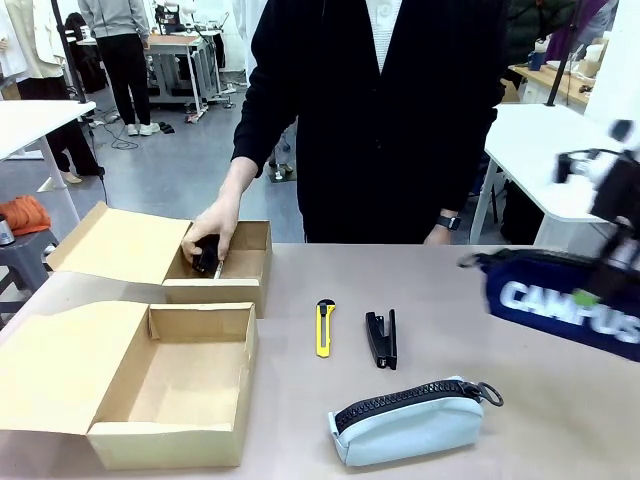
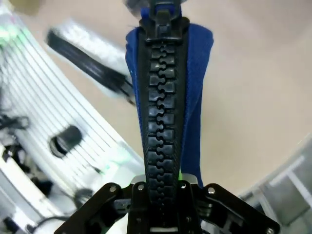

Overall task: Place items inside the box.
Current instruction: Pick up a Pencil pouch or Stapler and place it inside the Mailer Box closest to the robot.

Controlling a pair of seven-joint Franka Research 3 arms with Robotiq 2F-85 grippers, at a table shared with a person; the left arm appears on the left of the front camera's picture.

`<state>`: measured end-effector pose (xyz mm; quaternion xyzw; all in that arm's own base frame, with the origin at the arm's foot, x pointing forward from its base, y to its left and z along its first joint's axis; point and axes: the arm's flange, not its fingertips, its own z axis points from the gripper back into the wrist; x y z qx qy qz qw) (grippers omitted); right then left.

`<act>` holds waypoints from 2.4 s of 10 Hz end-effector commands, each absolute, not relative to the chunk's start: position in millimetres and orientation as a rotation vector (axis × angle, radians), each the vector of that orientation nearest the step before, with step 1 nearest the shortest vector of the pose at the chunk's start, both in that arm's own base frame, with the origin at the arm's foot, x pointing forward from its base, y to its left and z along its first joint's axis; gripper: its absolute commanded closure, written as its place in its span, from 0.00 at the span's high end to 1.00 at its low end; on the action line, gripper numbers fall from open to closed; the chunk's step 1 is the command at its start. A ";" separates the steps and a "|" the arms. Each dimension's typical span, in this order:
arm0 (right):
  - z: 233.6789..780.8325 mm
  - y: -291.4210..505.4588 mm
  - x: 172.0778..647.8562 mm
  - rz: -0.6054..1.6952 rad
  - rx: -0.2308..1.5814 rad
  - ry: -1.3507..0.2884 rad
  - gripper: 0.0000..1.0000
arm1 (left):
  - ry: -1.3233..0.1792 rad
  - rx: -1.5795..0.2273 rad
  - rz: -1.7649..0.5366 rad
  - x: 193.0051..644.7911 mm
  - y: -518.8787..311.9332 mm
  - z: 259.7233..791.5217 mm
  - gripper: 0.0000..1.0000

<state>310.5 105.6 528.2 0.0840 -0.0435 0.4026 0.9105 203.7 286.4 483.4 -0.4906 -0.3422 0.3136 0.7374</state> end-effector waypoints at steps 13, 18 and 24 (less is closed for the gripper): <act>553.2 461.5 330.3 0.353 0.430 -0.135 0.07 | -0.775 -1.086 0.675 203.9 286.1 484.0 1.00; 533.0 499.6 310.7 0.381 0.456 -0.111 0.07 | -0.775 -1.086 0.675 203.9 286.1 484.0 1.00; 457.0 610.1 311.4 0.028 0.231 -0.086 0.07 | -0.775 -1.086 0.675 203.9 286.1 484.0 1.00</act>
